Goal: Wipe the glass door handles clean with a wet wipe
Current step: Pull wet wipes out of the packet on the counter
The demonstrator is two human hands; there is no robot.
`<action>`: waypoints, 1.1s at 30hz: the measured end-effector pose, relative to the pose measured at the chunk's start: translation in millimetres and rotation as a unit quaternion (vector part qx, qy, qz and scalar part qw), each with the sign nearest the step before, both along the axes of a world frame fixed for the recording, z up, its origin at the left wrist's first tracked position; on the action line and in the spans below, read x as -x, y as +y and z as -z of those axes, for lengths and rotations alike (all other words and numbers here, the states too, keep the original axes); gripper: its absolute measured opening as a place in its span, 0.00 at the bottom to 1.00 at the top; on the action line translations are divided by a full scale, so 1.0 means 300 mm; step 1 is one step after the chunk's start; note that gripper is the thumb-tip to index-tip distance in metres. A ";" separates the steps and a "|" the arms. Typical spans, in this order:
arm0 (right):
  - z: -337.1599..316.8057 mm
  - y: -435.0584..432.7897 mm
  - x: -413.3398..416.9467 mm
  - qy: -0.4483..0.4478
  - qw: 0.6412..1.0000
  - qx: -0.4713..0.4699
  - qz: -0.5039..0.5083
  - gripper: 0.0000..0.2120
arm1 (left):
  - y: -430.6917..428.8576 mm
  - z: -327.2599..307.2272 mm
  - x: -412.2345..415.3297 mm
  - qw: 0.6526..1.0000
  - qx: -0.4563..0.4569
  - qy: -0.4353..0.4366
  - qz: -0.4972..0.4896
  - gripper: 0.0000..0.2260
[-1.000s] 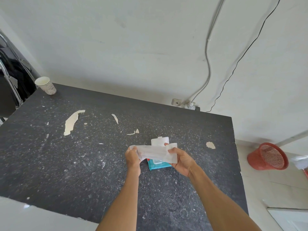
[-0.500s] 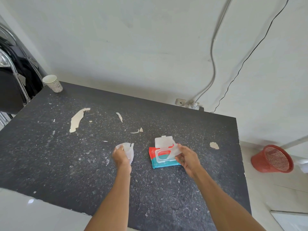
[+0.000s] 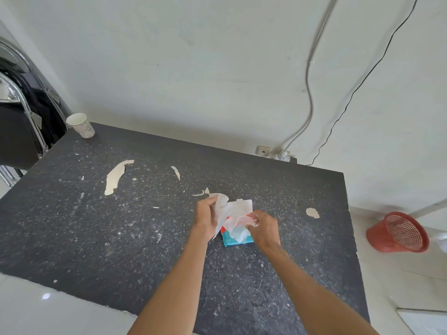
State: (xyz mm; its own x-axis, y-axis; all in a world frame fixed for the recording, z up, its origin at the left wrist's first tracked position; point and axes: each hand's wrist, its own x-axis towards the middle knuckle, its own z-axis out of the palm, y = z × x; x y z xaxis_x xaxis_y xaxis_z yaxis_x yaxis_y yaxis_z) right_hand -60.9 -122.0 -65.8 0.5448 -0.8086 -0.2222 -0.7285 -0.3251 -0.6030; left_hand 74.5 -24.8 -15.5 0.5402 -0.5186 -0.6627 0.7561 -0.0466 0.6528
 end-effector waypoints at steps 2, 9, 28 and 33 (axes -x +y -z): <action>-0.005 0.006 0.003 0.031 0.999 0.016 -0.017 0.14 | -0.012 -0.009 0.012 1.000 0.007 0.010 0.029 0.13; -0.023 -0.008 -0.043 -0.001 0.989 0.111 -0.101 0.35 | -0.028 -0.019 0.011 0.999 0.007 -0.016 0.032 0.16; 0.079 0.079 0.178 0.089 0.915 0.223 -0.323 0.23 | 0.013 0.018 -0.025 0.998 -0.014 0.015 -0.063 0.10; 0.088 0.162 0.195 0.140 0.915 0.262 -0.271 0.29 | -0.012 0.020 -0.002 0.999 -0.005 0.030 -0.041 0.10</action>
State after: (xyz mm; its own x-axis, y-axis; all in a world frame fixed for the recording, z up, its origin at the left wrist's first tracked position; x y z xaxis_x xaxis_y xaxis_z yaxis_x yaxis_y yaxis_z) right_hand -119.5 -73.4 -92.3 0.8788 -0.4714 -0.0743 -0.4763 -0.8761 -0.0745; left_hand 75.1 -28.4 -21.5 0.5403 -0.4673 -0.6998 0.7951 0.0114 0.6063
